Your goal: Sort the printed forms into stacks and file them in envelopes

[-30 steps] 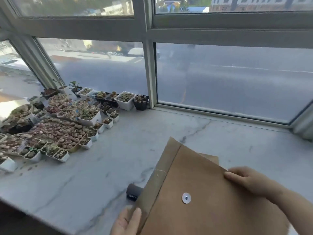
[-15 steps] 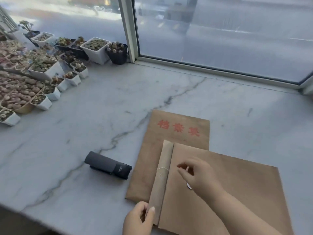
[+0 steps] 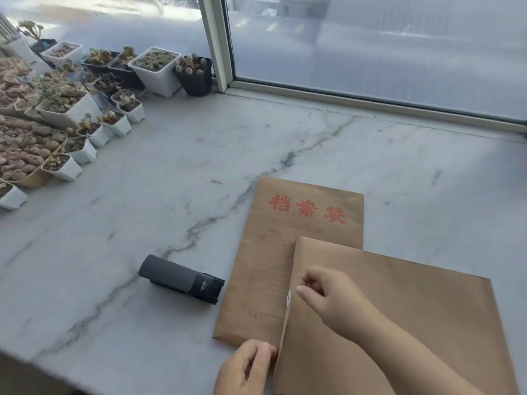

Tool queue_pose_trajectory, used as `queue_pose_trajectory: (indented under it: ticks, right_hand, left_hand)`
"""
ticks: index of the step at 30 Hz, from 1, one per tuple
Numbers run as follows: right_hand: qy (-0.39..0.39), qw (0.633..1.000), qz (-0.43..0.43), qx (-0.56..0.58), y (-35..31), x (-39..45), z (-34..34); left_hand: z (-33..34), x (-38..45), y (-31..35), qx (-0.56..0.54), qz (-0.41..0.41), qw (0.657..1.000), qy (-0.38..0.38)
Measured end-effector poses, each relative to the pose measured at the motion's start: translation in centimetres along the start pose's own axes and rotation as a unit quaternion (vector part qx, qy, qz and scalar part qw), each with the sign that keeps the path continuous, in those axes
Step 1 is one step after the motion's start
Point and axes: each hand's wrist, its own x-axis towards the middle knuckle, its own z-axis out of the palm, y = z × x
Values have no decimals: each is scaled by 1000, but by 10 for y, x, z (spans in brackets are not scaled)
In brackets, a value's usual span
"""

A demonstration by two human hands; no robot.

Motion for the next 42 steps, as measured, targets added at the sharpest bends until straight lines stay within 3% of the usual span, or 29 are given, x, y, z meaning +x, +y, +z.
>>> queue_pose_trajectory:
  ticks: [3,7,12,16,20,23,28,31,34,37,40,42]
  right_hand:
    - [23,995,79,-50,18,-34,-19]
    - [16,971,134,-199,32,-69,-27]
    - [3,986,168,19,60,-76,-21]
    - [-1,977,207,46,84,-83,-10]
    - [52,967,242,54,100,-83,-12]
    - [125,969,211,11,91,-53,-41]
    - [69,984,23,-161,11,-4,-64]
    - [72,948,-145,-275,-21,-32,-40]
    - [137,906,-262,-303,5,-72,-20]
    - [246,873,-276,-319,40,-103,-21]
    - [265,910,-195,-251,67,-145,-16]
    - [230,942,-136,-200,70,-167,-17]
  left_hand:
    - [5,13,12,-38,-26,999,6]
    - [19,37,25,59,6,998,-10]
    - [39,59,43,39,-43,996,-74]
    - [47,66,52,-50,-123,982,-133]
    - [54,58,57,-98,-92,980,-144]
    - [59,43,62,-97,-58,985,-131]
    - [65,29,70,-82,-11,990,-113]
    - [59,30,80,-101,-12,987,-124]
    - [49,29,90,-132,-31,982,-135]
    - [45,26,101,-144,-57,980,-127]
    - [45,26,110,-132,-75,981,-122]
    - [46,25,125,-128,-75,981,-128]
